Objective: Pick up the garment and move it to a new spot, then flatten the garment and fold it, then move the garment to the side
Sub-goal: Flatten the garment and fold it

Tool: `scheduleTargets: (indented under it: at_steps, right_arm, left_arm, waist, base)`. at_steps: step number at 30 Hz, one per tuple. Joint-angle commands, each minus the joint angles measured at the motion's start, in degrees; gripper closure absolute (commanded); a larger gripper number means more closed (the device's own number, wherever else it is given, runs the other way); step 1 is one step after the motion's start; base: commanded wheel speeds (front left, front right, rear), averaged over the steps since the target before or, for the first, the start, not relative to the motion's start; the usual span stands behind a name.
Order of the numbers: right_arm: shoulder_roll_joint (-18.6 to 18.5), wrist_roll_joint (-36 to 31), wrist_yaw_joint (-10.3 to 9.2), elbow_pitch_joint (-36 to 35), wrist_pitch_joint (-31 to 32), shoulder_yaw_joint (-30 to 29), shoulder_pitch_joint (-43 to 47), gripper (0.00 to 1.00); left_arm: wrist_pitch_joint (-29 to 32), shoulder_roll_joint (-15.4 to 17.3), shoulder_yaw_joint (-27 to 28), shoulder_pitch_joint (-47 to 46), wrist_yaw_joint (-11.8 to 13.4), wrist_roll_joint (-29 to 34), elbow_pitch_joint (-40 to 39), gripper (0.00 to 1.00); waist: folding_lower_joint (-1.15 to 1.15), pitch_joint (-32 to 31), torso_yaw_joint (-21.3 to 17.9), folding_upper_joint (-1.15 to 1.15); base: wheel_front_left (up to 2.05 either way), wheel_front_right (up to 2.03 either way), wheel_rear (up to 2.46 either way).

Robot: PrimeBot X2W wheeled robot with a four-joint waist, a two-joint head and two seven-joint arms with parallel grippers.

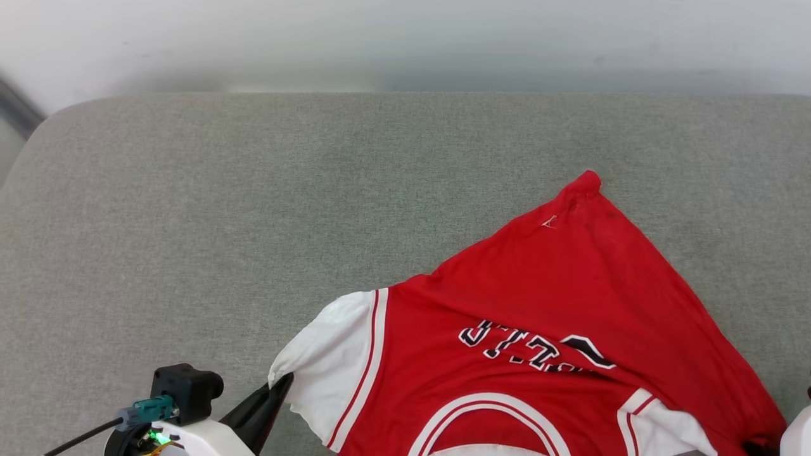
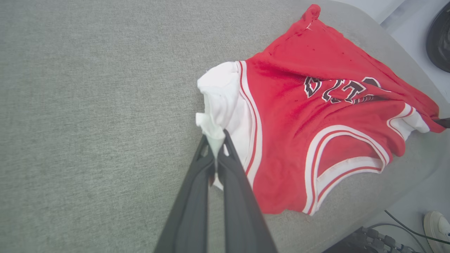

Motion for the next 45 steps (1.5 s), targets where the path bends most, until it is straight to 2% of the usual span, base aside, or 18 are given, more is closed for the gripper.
scheduleTargets:
  at_steps: [1,2,3,7,11,14,20,26,32,38,45]
  right_arm:
    - [0.57,-0.75,-0.03,0.19,-0.80,0.27,0.93,1.00]
    - [0.52,-1.29,-0.03,0.25,-1.49,0.43,1.09,0.58]
    - [0.48,-1.74,-0.03,0.47,-1.97,0.50,1.02,0.00]
    - [-0.32,-1.74,-0.02,-1.12,-3.69,1.26,-2.16,0.00]
    - [-2.39,-0.48,-0.02,-5.15,-2.55,2.04,-6.06,0.00]
    - [-3.68,0.33,-0.02,-8.95,-0.61,2.66,-10.37,0.00]
    - [-3.53,-0.18,-0.02,-11.63,4.38,5.02,-20.06,0.00]
    - [-4.46,-4.43,-0.02,-5.26,8.47,8.80,-33.20,0.00]
    - [-5.64,-8.08,-0.02,3.91,9.37,10.71,-41.92,0.00]
    - [-8.65,-10.38,-0.02,10.50,10.04,13.08,-44.17,0.00]
    - [-9.89,-10.56,-0.03,15.40,9.37,14.95,-40.69,0.00]
  left_arm:
    - [-0.09,-0.40,-0.33,-0.09,0.24,0.24,-0.06,1.00]
    - [0.06,-0.41,-0.38,-0.22,0.33,0.28,-0.18,1.00]
    - [0.16,-0.41,-0.37,-0.33,0.45,0.31,-0.38,1.00]
    - [0.65,0.55,-0.40,-0.39,0.72,0.95,-1.55,1.00]
    - [1.14,1.28,-0.53,-1.02,0.87,1.62,-3.15,1.00]
    - [1.32,1.24,-0.73,-1.49,0.97,2.17,-4.44,1.00]
    - [1.24,0.71,-1.58,-3.61,0.50,3.45,-6.23,1.00]
    - [1.58,-1.22,-3.82,-7.26,-1.08,4.65,-6.42,1.00]
    - [1.08,-3.61,-5.92,-10.09,-2.65,5.15,-4.87,1.00]
    - [-0.38,-6.09,-7.03,-12.16,-3.84,5.06,-2.76,1.00]
    - [-1.45,-7.90,-8.37,-12.93,-5.01,4.92,-0.75,1.00]
  waist:
    - [0.02,-0.34,-0.36,0.00]
    - [0.02,-0.40,-0.42,0.00]
    - [0.02,-0.43,-0.46,0.00]
    - [0.02,0.04,-0.34,0.00]
    - [0.02,1.58,0.74,0.00]
    - [0.02,3.10,2.00,0.00]
    - [0.02,7.16,4.79,0.00]
    - [0.02,12.37,9.79,0.00]
    - [0.02,15.80,14.50,0.00]
    - [0.02,17.25,18.06,0.00]
    - [0.02,17.79,20.40,0.00]
  base:
    - [0.00,0.00,0.00]
    - [0.00,0.00,0.00]
    - [0.00,0.00,0.00]
    - [0.00,0.00,0.00]
    - [0.00,0.00,0.00]
    - [0.00,0.00,0.00]
    - [0.00,0.00,0.00]
    - [0.00,0.00,0.00]
    - [0.00,0.00,0.00]
    - [0.00,0.00,0.00]
    - [0.00,0.00,0.00]
